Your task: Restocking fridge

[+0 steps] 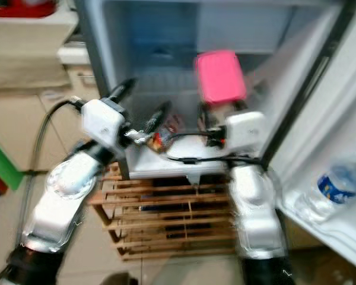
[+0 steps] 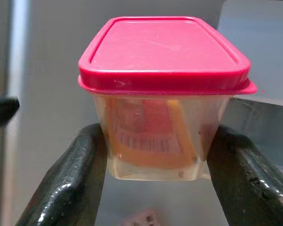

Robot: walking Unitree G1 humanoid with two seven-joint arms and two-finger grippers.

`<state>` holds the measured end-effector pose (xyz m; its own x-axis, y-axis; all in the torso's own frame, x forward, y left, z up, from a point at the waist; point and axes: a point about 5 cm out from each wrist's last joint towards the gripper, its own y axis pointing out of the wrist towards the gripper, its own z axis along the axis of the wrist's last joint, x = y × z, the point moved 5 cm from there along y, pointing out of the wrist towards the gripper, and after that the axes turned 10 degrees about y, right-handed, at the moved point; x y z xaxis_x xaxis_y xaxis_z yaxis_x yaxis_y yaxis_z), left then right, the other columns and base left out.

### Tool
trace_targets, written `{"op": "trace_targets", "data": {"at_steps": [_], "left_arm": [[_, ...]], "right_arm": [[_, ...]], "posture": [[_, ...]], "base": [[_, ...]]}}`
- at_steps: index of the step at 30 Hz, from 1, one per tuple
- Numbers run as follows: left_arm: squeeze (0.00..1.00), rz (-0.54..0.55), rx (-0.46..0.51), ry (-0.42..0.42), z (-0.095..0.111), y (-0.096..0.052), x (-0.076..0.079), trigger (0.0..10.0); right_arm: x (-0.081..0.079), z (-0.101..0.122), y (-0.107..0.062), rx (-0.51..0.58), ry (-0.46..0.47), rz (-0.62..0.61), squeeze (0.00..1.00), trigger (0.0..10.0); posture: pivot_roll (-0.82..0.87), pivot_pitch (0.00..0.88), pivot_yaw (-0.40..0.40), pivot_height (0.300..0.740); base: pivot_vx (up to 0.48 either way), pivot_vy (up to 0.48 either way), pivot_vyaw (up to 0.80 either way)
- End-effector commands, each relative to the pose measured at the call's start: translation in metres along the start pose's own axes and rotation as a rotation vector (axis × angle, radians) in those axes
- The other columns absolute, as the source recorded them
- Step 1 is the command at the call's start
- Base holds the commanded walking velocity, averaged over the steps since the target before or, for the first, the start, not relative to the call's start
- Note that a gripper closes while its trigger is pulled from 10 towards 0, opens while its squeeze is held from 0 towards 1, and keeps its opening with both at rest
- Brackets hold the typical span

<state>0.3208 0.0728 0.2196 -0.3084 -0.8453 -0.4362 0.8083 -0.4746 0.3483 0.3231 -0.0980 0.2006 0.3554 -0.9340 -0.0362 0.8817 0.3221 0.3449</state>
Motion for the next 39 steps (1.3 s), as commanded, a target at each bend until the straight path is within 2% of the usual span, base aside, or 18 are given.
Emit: {"op": "trace_targets", "data": {"at_steps": [1, 6, 8, 9, 11, 14, 18, 19, 21, 26, 31, 35, 39], "left_arm": [[0.00, -0.046, 0.037, -0.020, 0.011, 0.005, 0.010, 10.0], [0.00, -0.114, 0.017, -0.051, 0.006, 0.006, 0.018, 10.0], [0.00, -0.165, 0.011, -0.069, 0.003, 0.004, 0.025, 10.0], [0.00, -0.222, 0.008, -0.084, 0.000, 0.001, 0.033, 10.0], [0.00, -0.251, 0.006, -0.086, -0.001, -0.001, 0.037, 10.0], [0.00, -0.294, -0.002, -0.068, -0.004, -0.011, 0.041, 10.0], [0.00, -0.335, -0.041, -0.068, -0.012, -0.028, 0.041, 10.0], [0.00, -0.350, -0.075, -0.076, -0.019, -0.039, 0.041, 10.0], [0.00, -0.355, -0.090, -0.084, -0.022, -0.043, 0.041, 10.0], [0.00, -0.352, -0.158, -0.110, -0.029, -0.069, 0.046, 10.0], [0.00, -0.347, -0.189, -0.129, -0.027, -0.081, 0.049, 10.0], [0.00, -0.342, -0.201, -0.140, -0.024, -0.087, 0.051, 10.0], [0.00, -0.341, -0.212, -0.148, -0.021, -0.093, 0.054, 10.0]], "right_arm": [[0.009, -0.006, -0.001, -0.033, 0.013, -0.012, 0.00, 10.0], [0.016, -0.024, 0.011, -0.098, 0.048, -0.022, 0.00, 10.0], [0.020, -0.030, 0.022, -0.110, 0.019, -0.037, 0.00, 10.0], [0.023, -0.035, 0.037, -0.124, -0.022, -0.051, 0.00, 10.0], [0.025, -0.036, 0.045, -0.129, -0.046, -0.062, 0.00, 10.0], [0.028, -0.035, 0.062, -0.128, -0.062, -0.086, 0.00, 10.0], [0.025, -0.030, 0.081, -0.110, -0.069, -0.080, 0.00, 10.0], [0.021, -0.029, 0.088, -0.105, -0.058, -0.070, 0.00, 10.0], [0.020, -0.029, 0.092, -0.102, -0.052, -0.064, 0.00, 10.0], [-0.009, -0.024, 0.108, -0.077, -0.016, 0.019, 0.00, 10.0], [-0.035, -0.023, 0.118, -0.067, 0.016, 0.092, 0.00, 10.0], [-0.048, -0.023, 0.122, -0.069, 0.027, 0.118, 0.00, 10.0], [-0.054, -0.022, 0.127, -0.068, 0.016, 0.127, 0.00, 10.0]], "posture": [[0.02, 0.000, 0.000, 0.740], [0.04, 0.000, 0.001, 0.740], [0.04, 0.000, 0.004, 0.740], [0.05, 0.000, 0.004, 0.740], [0.05, 0.000, 0.004, 0.740], [0.08, 0.000, 0.003, 0.740], [0.10, 0.000, -0.006, 0.740], [0.12, 0.000, -0.010, 0.740], [0.12, 0.000, -0.012, 0.740], [0.17, 0.059, -0.029, 0.740], [0.19, 0.092, -0.044, 0.740], [0.20, 0.115, -0.051, 0.740], [0.21, 0.130, -0.055, 0.740]], "base": [[0.000, 0.000, 0.00], [0.000, 0.000, 0.00], [0.000, 0.000, 0.00], [0.000, 0.000, 0.00], [0.000, 0.000, 0.00], [0.000, 0.000, 0.00], [0.000, 0.000, 0.00], [0.000, 0.000, 0.00], [0.000, 0.000, 0.00], [0.000, 0.000, 0.00], [0.000, 0.000, 0.00], [0.000, 0.000, 0.00], [0.000, 0.000, 0.00]]}}
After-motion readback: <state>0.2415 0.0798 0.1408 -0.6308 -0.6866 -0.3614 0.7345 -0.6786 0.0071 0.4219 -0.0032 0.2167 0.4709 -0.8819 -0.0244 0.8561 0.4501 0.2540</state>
